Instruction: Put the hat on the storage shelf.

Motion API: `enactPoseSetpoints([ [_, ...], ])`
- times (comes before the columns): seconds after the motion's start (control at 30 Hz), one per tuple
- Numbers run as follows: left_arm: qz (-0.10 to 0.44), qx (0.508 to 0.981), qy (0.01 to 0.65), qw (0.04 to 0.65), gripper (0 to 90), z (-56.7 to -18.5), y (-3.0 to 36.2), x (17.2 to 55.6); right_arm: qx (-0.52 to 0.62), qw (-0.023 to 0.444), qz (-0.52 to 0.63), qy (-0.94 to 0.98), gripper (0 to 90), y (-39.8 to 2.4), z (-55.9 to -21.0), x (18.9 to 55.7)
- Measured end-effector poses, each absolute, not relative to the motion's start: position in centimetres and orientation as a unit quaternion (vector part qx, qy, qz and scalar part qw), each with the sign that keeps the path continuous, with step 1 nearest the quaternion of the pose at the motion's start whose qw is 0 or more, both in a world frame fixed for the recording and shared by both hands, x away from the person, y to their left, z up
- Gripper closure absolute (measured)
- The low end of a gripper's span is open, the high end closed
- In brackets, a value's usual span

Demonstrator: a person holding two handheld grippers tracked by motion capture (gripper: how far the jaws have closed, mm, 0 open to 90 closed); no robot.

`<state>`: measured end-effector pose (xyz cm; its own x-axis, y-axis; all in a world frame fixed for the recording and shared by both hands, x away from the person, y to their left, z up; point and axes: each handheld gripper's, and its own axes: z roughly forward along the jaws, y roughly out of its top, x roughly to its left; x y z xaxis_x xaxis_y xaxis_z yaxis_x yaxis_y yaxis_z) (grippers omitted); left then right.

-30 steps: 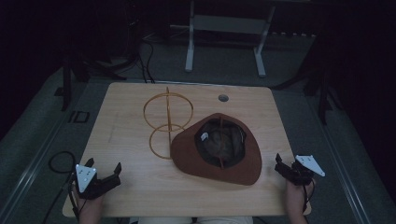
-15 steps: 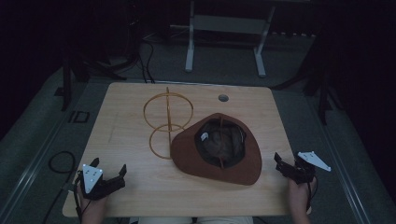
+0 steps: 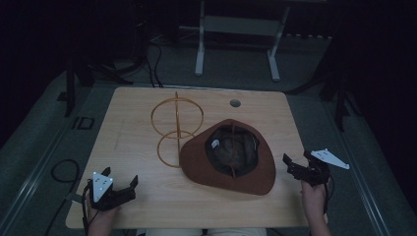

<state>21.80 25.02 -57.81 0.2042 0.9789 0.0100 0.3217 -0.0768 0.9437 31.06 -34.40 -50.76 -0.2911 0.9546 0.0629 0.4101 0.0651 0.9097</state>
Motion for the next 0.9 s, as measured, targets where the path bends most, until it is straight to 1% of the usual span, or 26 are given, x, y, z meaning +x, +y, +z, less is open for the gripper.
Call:
enactPoseSetpoints([
  [0.07, 0.355, 0.635, 0.516, 0.453, 2.5, -57.7, 24.9, 21.8, 0.502, 0.298, 0.451, 0.675, 13.9, -33.9, -50.4, 31.3],
  [0.13, 0.336, 0.645, 0.515, 0.453, 2.5, -57.6, 24.8, 21.9, 0.494, 0.293, 0.451, 0.683, 13.9, -33.4, -50.1, 31.5],
  [0.2, 0.333, 0.652, 0.512, 0.450, 2.5, -57.6, 24.6, 21.8, 0.490, 0.287, 0.454, 0.687, 13.9, -32.9, -50.0, 31.7],
  [0.27, 0.314, 0.650, 0.514, 0.462, 2.5, -57.5, 24.6, 21.9, 0.487, 0.282, 0.450, 0.693, 13.9, -32.2, -49.8, 32.1],
  [0.37, 0.312, 0.651, 0.517, 0.460, 2.4, -57.3, 24.5, 21.8, 0.472, 0.287, 0.444, 0.705, 13.9, -31.1, -49.5, 32.5],
  [0.43, 0.296, 0.656, 0.516, 0.466, 2.5, -57.1, 24.5, 21.8, 0.465, 0.278, 0.433, 0.720, 13.9, -30.4, -49.4, 32.9],
  [0.5, 0.294, 0.660, 0.514, 0.462, 2.4, -57.1, 24.3, 21.8, 0.462, 0.265, 0.423, 0.733, 13.8, -29.6, -49.4, 33.4],
  [0.6, 0.294, 0.663, 0.512, 0.460, 2.5, -57.1, 24.2, 21.8, 0.459, 0.264, 0.419, 0.738, 13.5, -29.2, -49.4, 33.6],
  [0.63, 0.300, 0.669, 0.505, 0.455, 2.5, -57.1, 23.9, 21.8, 0.451, 0.281, 0.400, 0.747, 15.5, -27.8, -49.7, 33.9],
  [0.7, 0.304, 0.671, 0.503, 0.452, 2.4, -57.1, 23.8, 21.7, 0.447, 0.244, 0.401, 0.762, 15.0, -27.2, -49.8, 34.5],
  [0.73, 0.303, 0.671, 0.502, 0.454, 2.5, -57.1, 23.8, 21.7, 0.445, 0.232, 0.408, 0.762, 16.1, -27.0, -49.9, 34.7],
  [0.8, 0.305, 0.671, 0.502, 0.453, 2.5, -57.1, 23.8, 21.7, 0.446, 0.208, 0.419, 0.763, 15.7, -26.7, -50.1, 35.2],
  [0.87, 0.305, 0.671, 0.502, 0.452, 2.5, -57.1, 23.8, 21.7, 0.449, 0.191, 0.431, 0.759, 15.6, -26.4, -50.2, 35.7],
  [0.9, 0.305, 0.672, 0.501, 0.452, 2.5, -57.1, 23.8, 21.7, 0.453, 0.190, 0.432, 0.756, 15.6, -26.2, -50.2, 35.9],
])
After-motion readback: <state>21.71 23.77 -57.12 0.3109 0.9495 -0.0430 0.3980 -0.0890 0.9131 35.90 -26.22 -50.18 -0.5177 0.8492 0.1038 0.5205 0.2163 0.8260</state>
